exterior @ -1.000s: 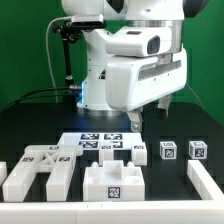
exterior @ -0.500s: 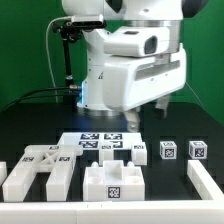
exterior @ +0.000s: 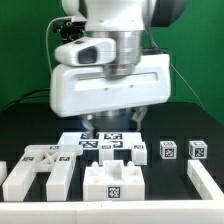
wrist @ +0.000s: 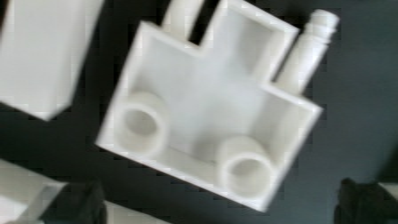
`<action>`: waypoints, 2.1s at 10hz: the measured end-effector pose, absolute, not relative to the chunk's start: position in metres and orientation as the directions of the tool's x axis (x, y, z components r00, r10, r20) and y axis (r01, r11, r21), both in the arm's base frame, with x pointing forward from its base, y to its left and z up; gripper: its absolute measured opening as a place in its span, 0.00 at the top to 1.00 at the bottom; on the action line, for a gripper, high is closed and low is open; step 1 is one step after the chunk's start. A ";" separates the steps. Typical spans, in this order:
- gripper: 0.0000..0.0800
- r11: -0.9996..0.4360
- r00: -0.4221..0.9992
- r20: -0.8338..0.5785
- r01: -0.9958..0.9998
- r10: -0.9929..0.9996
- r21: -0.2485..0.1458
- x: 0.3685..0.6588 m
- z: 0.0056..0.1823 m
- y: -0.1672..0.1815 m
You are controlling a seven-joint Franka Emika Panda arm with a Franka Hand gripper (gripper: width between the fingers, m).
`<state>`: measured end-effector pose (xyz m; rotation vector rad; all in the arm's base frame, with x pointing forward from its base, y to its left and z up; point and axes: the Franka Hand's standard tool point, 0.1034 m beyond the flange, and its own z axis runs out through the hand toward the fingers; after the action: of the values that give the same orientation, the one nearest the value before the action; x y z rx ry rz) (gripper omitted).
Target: Assemble chair
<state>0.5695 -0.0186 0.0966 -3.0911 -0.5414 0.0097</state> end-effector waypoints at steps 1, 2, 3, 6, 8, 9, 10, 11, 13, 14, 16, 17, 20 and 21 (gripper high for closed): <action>0.19 -0.962 0.962 -0.005 0.273 0.273 -0.005 0.570 0.097 -0.014; 0.19 -0.972 0.972 -0.005 0.234 0.234 -0.012 0.570 0.097 -0.010; 0.19 -0.986 0.987 -0.004 0.163 0.163 -0.020 0.570 0.096 -0.009; 0.19 -0.994 0.994 -0.018 0.107 0.107 -0.018 0.566 0.081 -0.023; 0.19 -0.997 0.997 -0.025 0.077 0.077 -0.013 0.562 0.061 -0.037; 0.19 -0.998 0.997 -0.029 0.068 0.068 -0.013 0.561 0.056 -0.035; 0.19 -0.997 0.997 -0.033 0.069 0.070 -0.014 0.562 0.052 -0.032; 0.19 -0.998 0.997 -0.031 0.068 0.068 -0.015 0.564 0.046 -0.030; 0.19 -0.998 0.998 -0.033 0.054 0.054 -0.022 0.566 0.032 -0.030; 0.19 -0.998 0.998 -0.021 0.057 0.058 -0.018 0.568 0.025 -0.029; 0.34 -0.998 0.998 -0.019 0.061 0.061 -0.017 0.567 0.023 -0.028; 0.34 -0.998 0.998 -0.019 0.061 0.061 -0.017 0.567 0.023 -0.028; 0.68 -0.998 0.998 -0.019 0.061 0.062 -0.017 0.567 0.023 -0.028; 0.90 -0.998 0.998 -0.019 0.062 0.062 -0.017 0.567 0.023 -0.028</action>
Offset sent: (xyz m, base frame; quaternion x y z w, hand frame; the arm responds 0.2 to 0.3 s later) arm 0.0000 0.0000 0.0000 0.0000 0.0000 0.1296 0.9916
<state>0.5673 -0.0278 0.0228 -3.1231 -0.0965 0.0307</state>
